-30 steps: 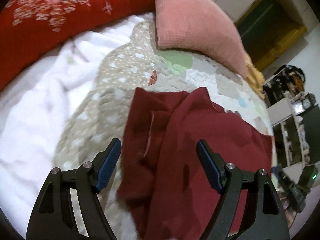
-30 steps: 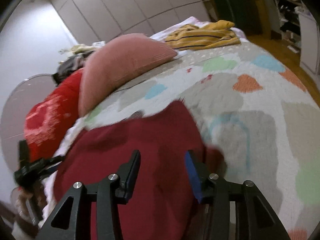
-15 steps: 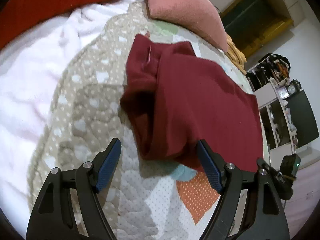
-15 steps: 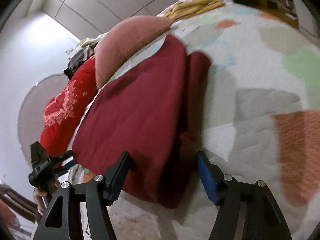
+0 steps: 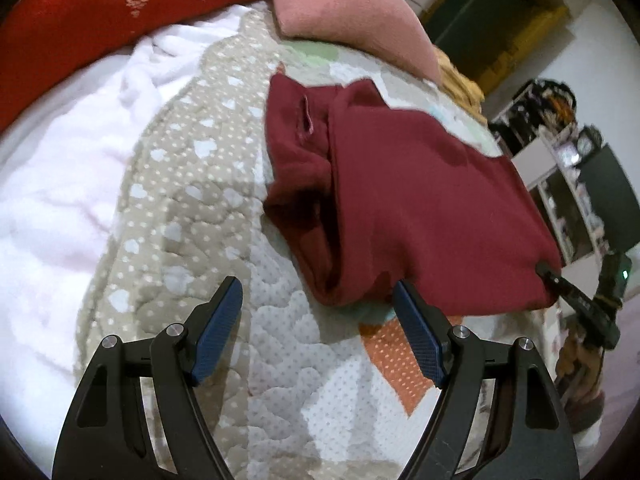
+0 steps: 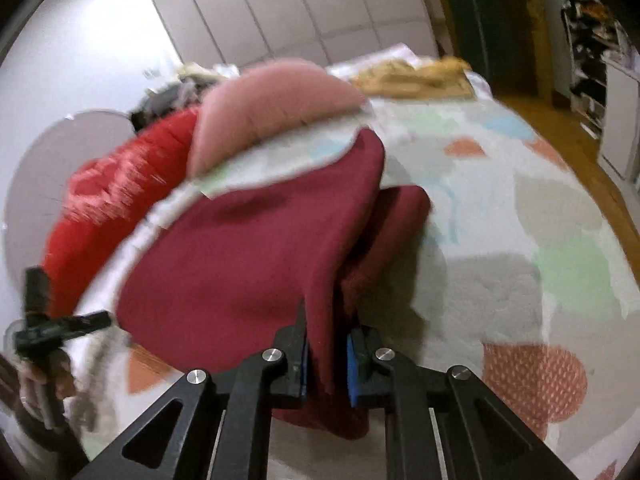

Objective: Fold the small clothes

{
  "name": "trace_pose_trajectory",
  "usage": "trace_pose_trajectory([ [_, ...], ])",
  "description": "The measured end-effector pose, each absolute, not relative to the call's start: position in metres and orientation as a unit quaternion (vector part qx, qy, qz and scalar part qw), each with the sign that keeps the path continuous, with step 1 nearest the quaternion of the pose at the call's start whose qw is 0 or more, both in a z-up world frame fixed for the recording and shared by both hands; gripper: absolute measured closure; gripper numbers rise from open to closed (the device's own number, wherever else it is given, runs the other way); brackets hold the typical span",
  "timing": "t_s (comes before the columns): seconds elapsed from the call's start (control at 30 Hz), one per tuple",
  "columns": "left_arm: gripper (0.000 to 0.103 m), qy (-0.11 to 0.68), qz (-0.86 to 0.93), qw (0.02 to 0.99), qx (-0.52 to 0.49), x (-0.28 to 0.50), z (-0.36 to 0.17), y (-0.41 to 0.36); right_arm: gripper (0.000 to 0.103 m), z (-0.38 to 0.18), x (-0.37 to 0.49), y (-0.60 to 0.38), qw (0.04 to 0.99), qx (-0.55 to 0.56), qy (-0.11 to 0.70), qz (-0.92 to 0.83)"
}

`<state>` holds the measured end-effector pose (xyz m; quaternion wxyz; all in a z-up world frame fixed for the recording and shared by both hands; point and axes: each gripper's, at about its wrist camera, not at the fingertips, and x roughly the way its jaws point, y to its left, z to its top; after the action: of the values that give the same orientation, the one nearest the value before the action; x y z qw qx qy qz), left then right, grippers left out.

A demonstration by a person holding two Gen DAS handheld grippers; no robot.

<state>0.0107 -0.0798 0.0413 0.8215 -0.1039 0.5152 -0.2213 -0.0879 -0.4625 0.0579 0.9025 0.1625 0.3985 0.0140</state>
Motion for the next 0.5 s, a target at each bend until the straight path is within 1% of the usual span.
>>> trace_pose_trajectory([
  [0.07, 0.025, 0.515, -0.226, 0.821, -0.094, 0.011, 0.037, -0.087, 0.09, 0.037, -0.085, -0.469, 0.889, 0.173, 0.424, 0.005],
  [0.13, 0.025, 0.509, -0.235, 0.823, -0.095, 0.012, 0.036, -0.091, 0.088, 0.029, -0.086, -0.473, 0.883, 0.193, 0.428, 0.003],
  [0.17, 0.025, 0.506, -0.238, 0.824, -0.096, 0.013, 0.036, -0.091, 0.085, 0.032, -0.09, -0.477, 0.884, 0.207, 0.419, 0.0],
  [0.2, 0.025, 0.503, -0.238, 0.826, -0.095, 0.015, 0.034, -0.092, 0.077, 0.036, -0.094, -0.481, 0.885, 0.212, 0.415, -0.005],
  [0.23, 0.025, 0.501, -0.236, 0.827, -0.093, 0.019, 0.032, -0.093, 0.075, 0.044, -0.098, -0.482, 0.889, 0.208, 0.408, -0.021],
  [0.33, 0.025, 0.503, -0.231, 0.831, -0.064, 0.023, 0.026, -0.098, 0.075, 0.069, -0.107, -0.473, 0.904, 0.179, 0.387, -0.025],
  [0.43, 0.025, 0.495, -0.224, 0.838, -0.052, 0.023, 0.025, -0.097, 0.075, 0.09, -0.109, -0.448, 0.914, 0.165, 0.369, 0.031],
  [0.5, 0.025, 0.495, -0.219, 0.839, -0.059, 0.025, 0.023, -0.092, 0.075, 0.095, -0.096, -0.423, 0.913, 0.153, 0.372, 0.075],
])
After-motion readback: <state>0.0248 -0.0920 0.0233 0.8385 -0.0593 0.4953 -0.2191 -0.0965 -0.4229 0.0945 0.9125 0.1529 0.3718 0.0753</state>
